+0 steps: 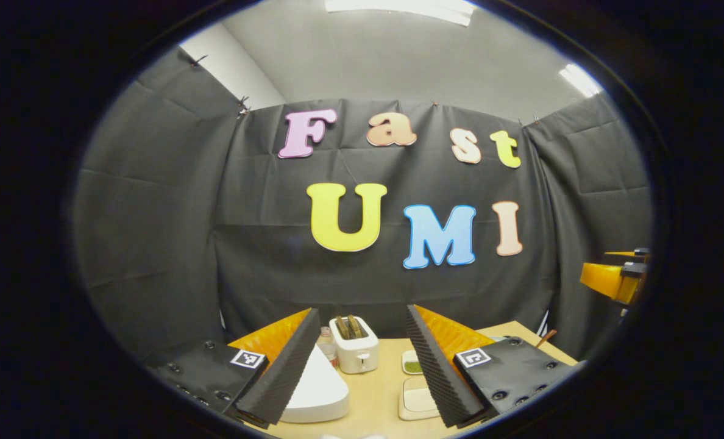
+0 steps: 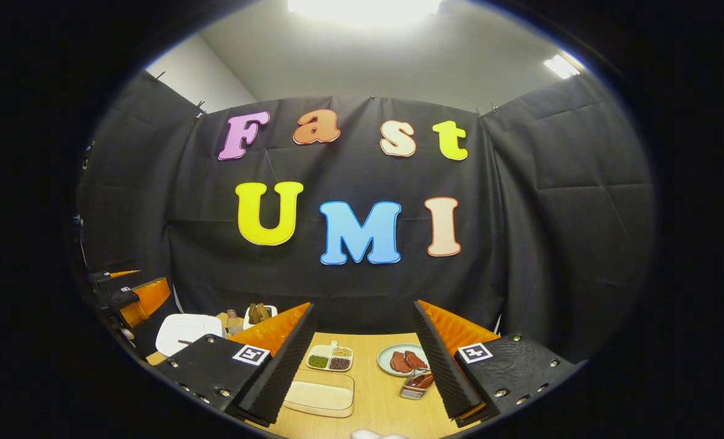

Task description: Close the left gripper, press the button to open the rice cooker; take a wooden spoon from the chopstick holder with the right hand, scoop a spoonful of rice and pour it into the rice cooker, then put the wooden spoon back into the chopstick holder.

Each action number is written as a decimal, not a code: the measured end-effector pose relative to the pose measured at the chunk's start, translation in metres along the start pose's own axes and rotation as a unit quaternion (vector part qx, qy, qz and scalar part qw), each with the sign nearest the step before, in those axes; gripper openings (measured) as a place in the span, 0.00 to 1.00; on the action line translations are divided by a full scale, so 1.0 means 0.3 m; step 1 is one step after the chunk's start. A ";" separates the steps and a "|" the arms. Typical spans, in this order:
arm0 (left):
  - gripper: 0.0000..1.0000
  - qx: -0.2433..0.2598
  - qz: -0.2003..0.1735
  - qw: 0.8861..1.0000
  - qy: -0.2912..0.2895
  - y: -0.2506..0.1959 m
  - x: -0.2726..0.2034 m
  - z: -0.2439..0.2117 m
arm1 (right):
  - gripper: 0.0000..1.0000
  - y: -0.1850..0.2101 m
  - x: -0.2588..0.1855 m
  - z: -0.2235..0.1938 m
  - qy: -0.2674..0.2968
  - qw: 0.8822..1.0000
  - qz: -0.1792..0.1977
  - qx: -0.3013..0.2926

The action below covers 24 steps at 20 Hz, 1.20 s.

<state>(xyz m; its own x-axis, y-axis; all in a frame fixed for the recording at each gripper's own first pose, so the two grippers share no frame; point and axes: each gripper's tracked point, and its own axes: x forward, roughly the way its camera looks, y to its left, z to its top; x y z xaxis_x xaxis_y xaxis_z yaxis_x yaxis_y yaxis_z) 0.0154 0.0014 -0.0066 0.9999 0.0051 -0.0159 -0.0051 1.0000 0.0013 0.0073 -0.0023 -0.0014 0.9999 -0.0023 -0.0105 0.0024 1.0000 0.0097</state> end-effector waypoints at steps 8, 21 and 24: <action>0.85 -0.010 -0.044 0.999 0.010 -0.037 0.012 -0.028 | 0.96 0.007 0.009 -0.002 0.003 1.000 0.006 0.001; 0.08 0.016 0.005 1.000 0.004 0.094 0.095 -0.072 | 0.97 0.003 0.025 -0.031 0.024 1.000 0.001 -0.010; 0.06 0.011 0.049 0.998 0.023 0.211 0.169 -0.160 | 0.97 -0.003 0.014 -0.040 0.033 0.999 -0.006 -0.029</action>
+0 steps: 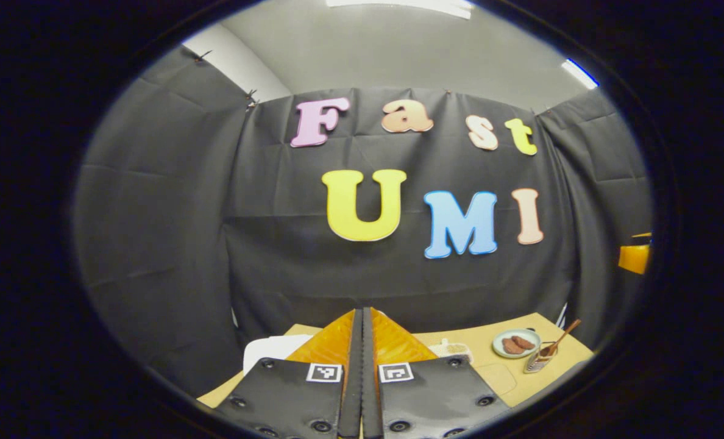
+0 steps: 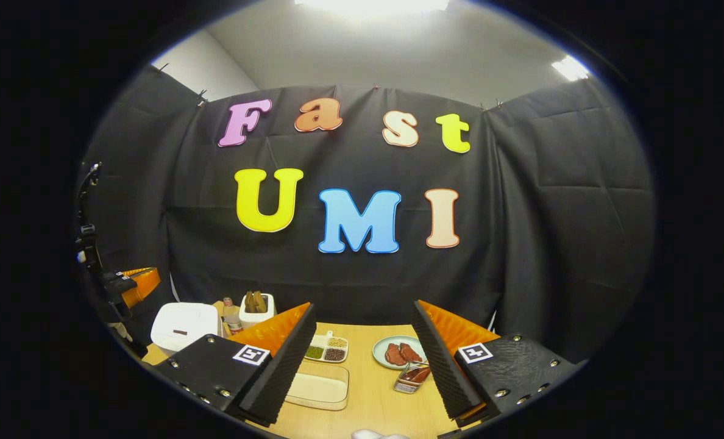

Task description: Close the left gripper, press the button to open the rice cooker; take a wooden spoon from the chopstick holder with the right hand, scoop a spoonful of rice and pour it into the rice cooker, then put the wooden spoon back into the chopstick holder.

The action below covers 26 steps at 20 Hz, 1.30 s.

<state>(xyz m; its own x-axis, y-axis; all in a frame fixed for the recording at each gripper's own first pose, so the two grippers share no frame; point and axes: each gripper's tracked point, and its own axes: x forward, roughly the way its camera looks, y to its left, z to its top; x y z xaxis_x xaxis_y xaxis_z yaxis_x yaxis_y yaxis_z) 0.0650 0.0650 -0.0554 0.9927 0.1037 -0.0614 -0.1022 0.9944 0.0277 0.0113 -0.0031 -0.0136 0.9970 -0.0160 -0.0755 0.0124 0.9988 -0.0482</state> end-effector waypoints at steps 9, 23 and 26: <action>0.08 -0.010 0.096 0.987 0.129 0.233 0.202 -0.486 | 0.96 -0.025 -0.008 -0.052 0.033 0.999 -0.013 -0.031; 0.09 0.007 0.129 0.960 0.248 0.281 0.204 -0.805 | 0.97 -0.007 -0.023 -0.128 0.061 0.998 -0.005 -0.028; 0.09 0.011 0.132 0.954 0.269 0.283 0.207 -0.806 | 0.97 -0.002 -0.025 -0.137 0.062 0.998 -0.002 -0.029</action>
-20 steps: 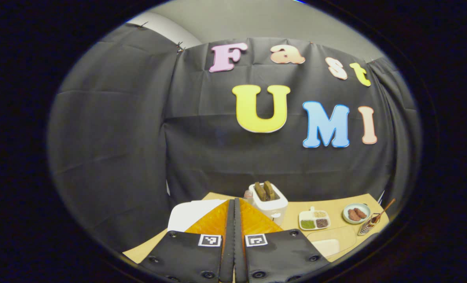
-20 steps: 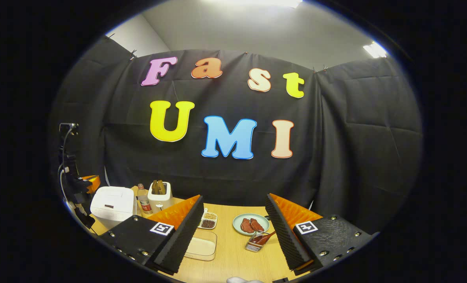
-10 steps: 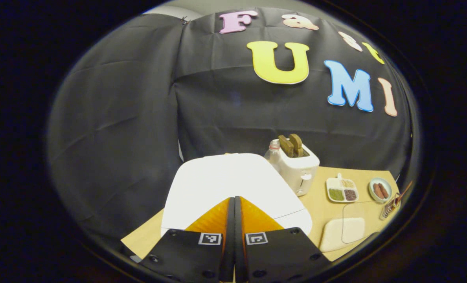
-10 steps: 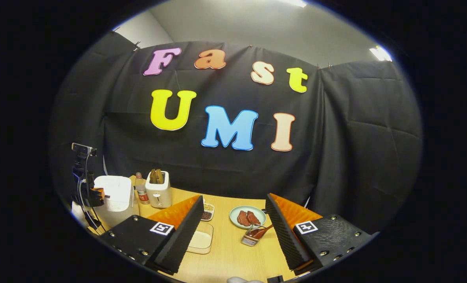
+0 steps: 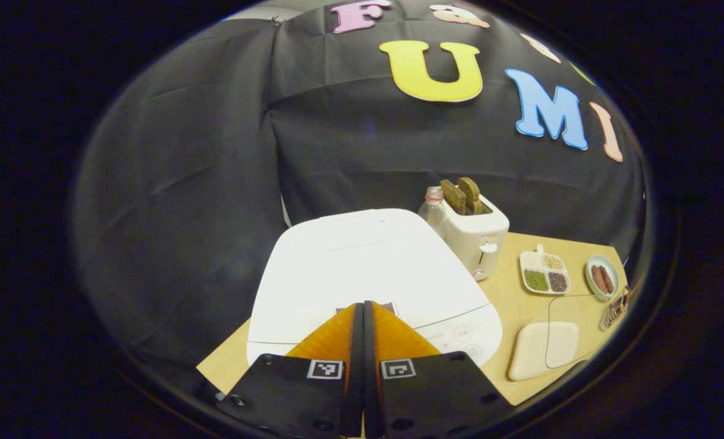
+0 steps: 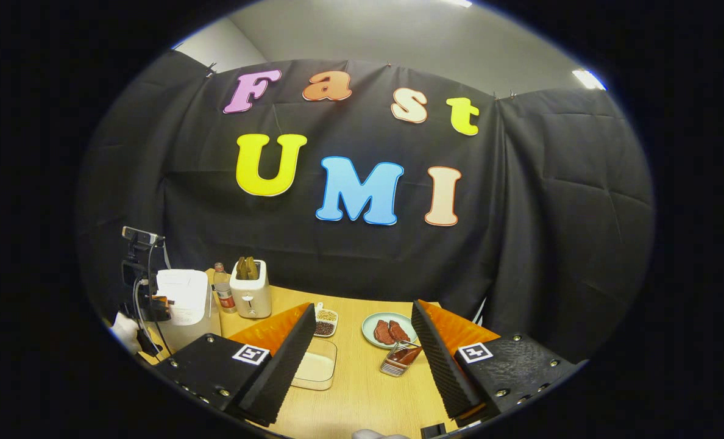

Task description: Close the left gripper, press the button to open the rice cooker; take a wooden spoon from the chopstick holder with the right hand, scoop a spoonful of rice and pour it into the rice cooker, then put the wooden spoon back into the chopstick holder.

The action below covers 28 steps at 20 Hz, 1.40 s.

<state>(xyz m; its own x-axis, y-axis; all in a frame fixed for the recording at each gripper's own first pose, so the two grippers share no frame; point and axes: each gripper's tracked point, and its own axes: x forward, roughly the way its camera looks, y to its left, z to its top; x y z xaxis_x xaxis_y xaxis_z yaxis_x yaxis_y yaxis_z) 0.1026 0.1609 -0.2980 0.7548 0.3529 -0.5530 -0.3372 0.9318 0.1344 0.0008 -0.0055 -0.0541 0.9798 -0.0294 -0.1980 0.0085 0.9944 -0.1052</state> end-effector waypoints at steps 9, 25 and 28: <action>0.08 -0.049 -0.015 0.998 0.033 0.011 0.015 -0.004 | 0.97 -0.012 -0.011 -0.022 0.000 1.000 -0.003 0.016; 0.96 0.007 -0.090 0.938 -0.335 -0.175 -0.713 0.655 | 0.97 -0.056 -0.028 0.031 -0.061 0.996 -0.022 0.054; 0.95 0.009 -0.108 0.929 -0.354 -0.187 -0.880 0.654 | 0.96 -0.118 -0.031 -0.010 -0.056 0.996 -0.036 0.067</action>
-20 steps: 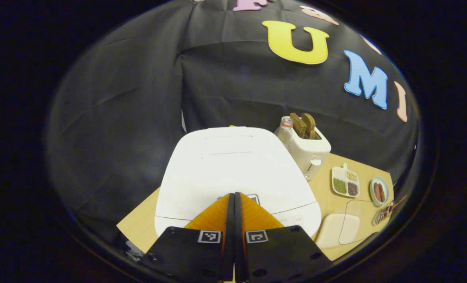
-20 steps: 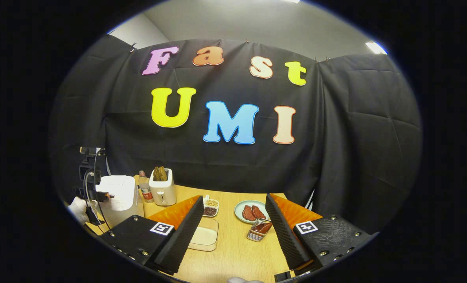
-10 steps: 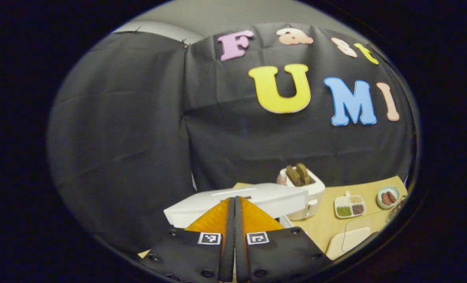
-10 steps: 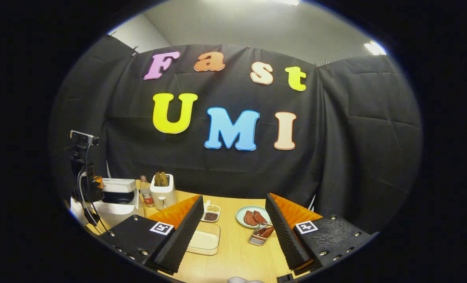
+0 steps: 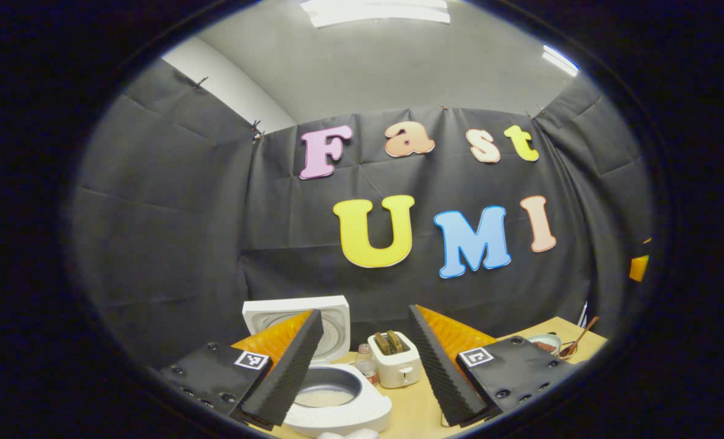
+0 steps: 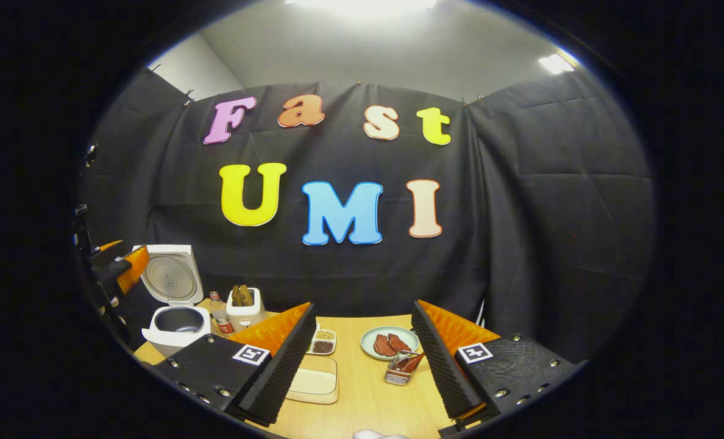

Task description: Close the left gripper, press the button to open the rice cooker; take a wooden spoon from the chopstick holder with the right hand, scoop a spoonful of rice and pour it into the rice cooker, then put the wooden spoon back into the chopstick holder.

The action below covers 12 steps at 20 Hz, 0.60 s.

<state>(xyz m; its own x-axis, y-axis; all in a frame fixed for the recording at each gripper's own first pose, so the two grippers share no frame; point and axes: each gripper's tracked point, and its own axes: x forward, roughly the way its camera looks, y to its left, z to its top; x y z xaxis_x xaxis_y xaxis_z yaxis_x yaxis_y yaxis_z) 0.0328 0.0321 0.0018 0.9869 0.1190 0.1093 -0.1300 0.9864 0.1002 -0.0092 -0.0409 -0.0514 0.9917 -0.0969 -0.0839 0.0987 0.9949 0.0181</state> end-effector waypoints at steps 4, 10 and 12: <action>0.99 -0.025 -0.019 0.999 0.014 -0.074 -0.109 -0.002 | 0.96 -0.079 -0.010 -0.049 0.012 1.000 -0.008 0.018; 0.97 -0.024 -0.027 0.999 0.027 -0.161 -0.141 0.018 | 0.97 -0.184 0.001 -0.101 0.018 0.999 -0.013 0.044; 0.96 -0.029 -0.028 0.999 0.031 -0.186 -0.149 0.010 | 0.96 -0.224 0.008 -0.119 0.019 0.999 -0.016 0.043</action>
<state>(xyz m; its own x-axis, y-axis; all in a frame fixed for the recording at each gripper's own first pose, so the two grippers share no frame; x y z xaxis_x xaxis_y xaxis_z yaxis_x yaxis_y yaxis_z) -0.0046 -0.0285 -0.0056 0.9967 0.0680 0.0433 -0.0700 0.9965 0.0466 -0.0164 -0.1070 -0.0883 0.9844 -0.1250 -0.1237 0.1378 0.9853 0.1010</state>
